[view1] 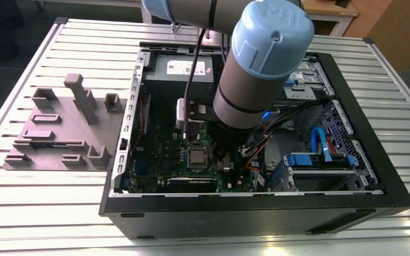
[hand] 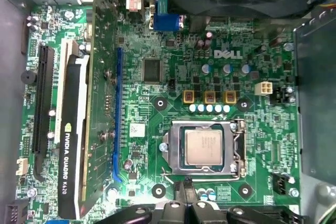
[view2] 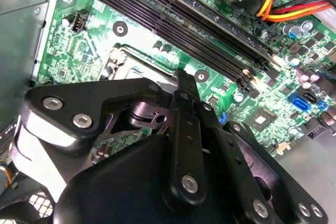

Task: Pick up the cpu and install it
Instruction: 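Install the first cpu locking lever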

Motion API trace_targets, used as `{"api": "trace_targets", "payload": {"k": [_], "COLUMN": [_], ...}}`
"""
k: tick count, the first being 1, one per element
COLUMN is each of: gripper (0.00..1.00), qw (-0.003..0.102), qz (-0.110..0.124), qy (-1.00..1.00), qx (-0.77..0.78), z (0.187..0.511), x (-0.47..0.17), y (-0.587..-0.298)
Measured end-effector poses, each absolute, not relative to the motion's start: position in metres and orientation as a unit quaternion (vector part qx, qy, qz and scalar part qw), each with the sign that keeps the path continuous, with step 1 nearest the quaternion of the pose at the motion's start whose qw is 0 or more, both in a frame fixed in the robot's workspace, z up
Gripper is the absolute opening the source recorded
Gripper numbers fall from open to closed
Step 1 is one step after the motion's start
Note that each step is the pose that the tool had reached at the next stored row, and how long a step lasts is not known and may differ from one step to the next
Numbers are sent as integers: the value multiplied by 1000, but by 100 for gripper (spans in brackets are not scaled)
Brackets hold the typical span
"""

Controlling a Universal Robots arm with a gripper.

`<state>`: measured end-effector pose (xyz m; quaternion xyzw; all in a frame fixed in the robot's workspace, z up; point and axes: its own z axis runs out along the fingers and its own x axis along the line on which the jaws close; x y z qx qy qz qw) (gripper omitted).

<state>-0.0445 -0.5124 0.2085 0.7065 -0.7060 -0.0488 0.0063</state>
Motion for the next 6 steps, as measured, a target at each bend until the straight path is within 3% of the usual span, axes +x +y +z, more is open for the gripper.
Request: {"api": "trace_targets", "payload": {"k": [6], "gripper": [10], "qw": [6], "qz": [-49], "qy": [-706], "qx": [707], "z": [209], "x": [-45], "y": [-512]}}
